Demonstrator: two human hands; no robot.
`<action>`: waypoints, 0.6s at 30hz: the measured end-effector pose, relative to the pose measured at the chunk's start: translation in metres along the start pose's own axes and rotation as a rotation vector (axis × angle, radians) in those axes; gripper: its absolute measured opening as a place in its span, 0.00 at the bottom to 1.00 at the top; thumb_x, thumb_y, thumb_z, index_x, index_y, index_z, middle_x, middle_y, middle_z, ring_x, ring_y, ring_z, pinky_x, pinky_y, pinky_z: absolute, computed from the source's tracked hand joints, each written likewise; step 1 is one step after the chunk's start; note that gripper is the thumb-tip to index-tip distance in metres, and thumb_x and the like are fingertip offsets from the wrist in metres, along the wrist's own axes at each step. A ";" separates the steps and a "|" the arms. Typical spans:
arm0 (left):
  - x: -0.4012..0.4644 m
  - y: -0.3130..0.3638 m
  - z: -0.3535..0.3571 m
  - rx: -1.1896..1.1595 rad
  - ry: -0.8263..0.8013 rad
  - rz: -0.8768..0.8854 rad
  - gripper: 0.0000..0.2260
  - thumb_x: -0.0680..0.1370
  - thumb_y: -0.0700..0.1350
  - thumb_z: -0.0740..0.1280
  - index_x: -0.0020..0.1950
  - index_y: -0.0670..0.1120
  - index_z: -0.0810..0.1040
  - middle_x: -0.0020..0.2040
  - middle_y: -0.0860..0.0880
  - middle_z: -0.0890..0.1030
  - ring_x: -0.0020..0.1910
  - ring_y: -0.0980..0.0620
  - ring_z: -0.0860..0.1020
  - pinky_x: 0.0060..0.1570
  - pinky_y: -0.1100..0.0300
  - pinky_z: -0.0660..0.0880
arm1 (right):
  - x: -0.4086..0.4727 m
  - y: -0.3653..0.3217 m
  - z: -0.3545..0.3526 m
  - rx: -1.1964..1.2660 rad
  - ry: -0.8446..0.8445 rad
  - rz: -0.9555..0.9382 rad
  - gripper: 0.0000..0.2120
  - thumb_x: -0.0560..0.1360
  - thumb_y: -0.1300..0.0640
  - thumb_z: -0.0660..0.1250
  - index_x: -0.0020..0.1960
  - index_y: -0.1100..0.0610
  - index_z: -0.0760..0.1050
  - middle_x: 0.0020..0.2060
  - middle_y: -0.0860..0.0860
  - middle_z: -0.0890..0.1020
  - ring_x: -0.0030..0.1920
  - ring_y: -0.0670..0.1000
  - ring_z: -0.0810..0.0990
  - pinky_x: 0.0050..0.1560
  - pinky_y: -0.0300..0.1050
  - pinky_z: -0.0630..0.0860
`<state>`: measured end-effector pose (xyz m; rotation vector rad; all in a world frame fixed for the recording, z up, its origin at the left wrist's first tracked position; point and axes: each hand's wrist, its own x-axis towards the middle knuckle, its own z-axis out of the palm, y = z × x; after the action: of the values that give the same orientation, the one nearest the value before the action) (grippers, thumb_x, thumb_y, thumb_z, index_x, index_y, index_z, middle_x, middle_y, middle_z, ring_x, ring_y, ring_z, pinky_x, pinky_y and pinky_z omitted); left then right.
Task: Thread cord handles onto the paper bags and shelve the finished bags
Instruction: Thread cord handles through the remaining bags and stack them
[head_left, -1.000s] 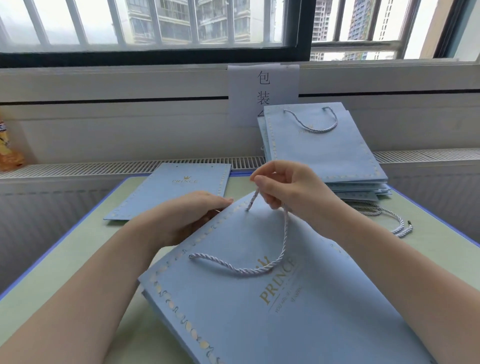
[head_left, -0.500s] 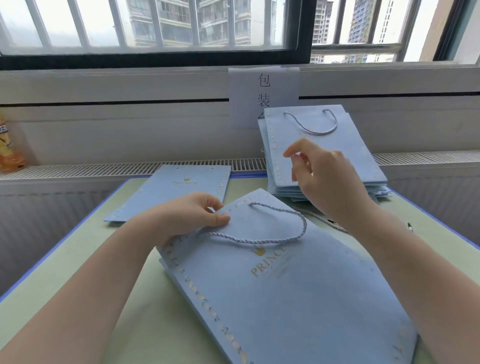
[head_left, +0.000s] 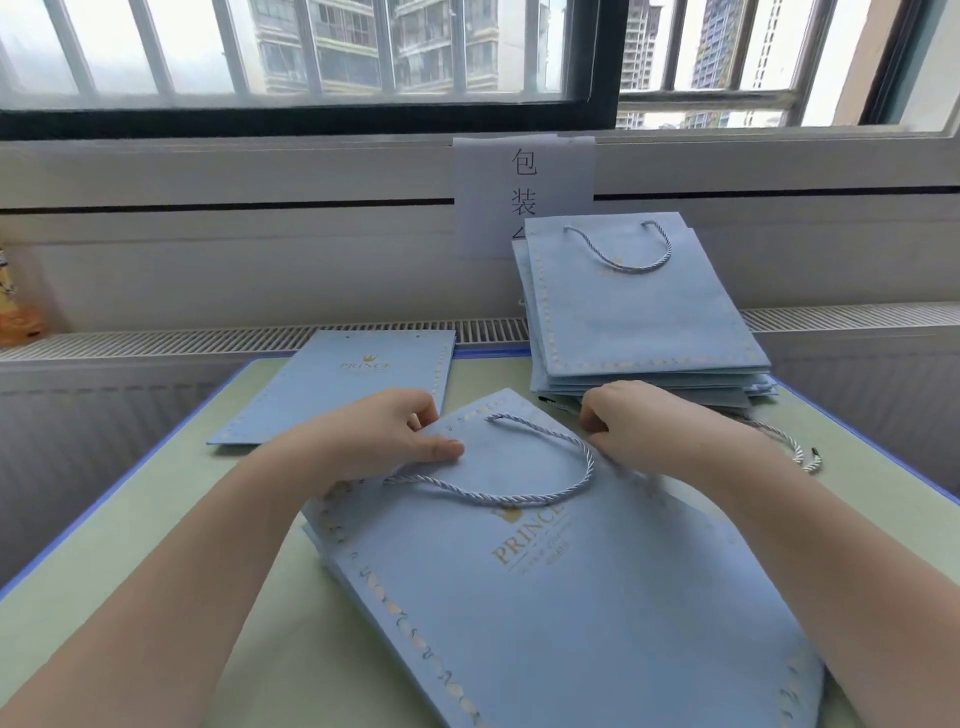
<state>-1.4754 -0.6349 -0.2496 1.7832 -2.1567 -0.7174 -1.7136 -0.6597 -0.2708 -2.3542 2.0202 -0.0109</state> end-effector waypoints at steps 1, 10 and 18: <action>-0.003 0.001 -0.005 -0.042 -0.009 0.011 0.11 0.75 0.53 0.68 0.42 0.48 0.71 0.38 0.51 0.75 0.34 0.54 0.71 0.34 0.61 0.66 | -0.001 0.001 -0.002 -0.004 0.010 0.016 0.05 0.75 0.58 0.60 0.49 0.58 0.72 0.49 0.54 0.75 0.51 0.57 0.75 0.51 0.51 0.74; -0.013 -0.014 -0.040 -0.560 0.194 0.263 0.10 0.75 0.36 0.68 0.51 0.50 0.77 0.38 0.47 0.83 0.32 0.53 0.78 0.35 0.65 0.76 | -0.010 0.011 -0.018 -0.034 -0.037 0.212 0.13 0.74 0.68 0.56 0.35 0.57 0.57 0.34 0.52 0.65 0.32 0.50 0.62 0.31 0.42 0.59; -0.010 -0.020 -0.039 -0.529 0.307 0.305 0.15 0.77 0.35 0.65 0.54 0.54 0.80 0.40 0.48 0.84 0.36 0.53 0.81 0.39 0.62 0.78 | -0.009 0.017 -0.024 -0.010 -0.230 0.155 0.17 0.74 0.64 0.62 0.33 0.56 0.56 0.30 0.51 0.60 0.29 0.50 0.56 0.28 0.41 0.55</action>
<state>-1.4368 -0.6362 -0.2259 1.1769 -1.7663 -0.7830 -1.7330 -0.6536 -0.2471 -2.0853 2.0846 0.2621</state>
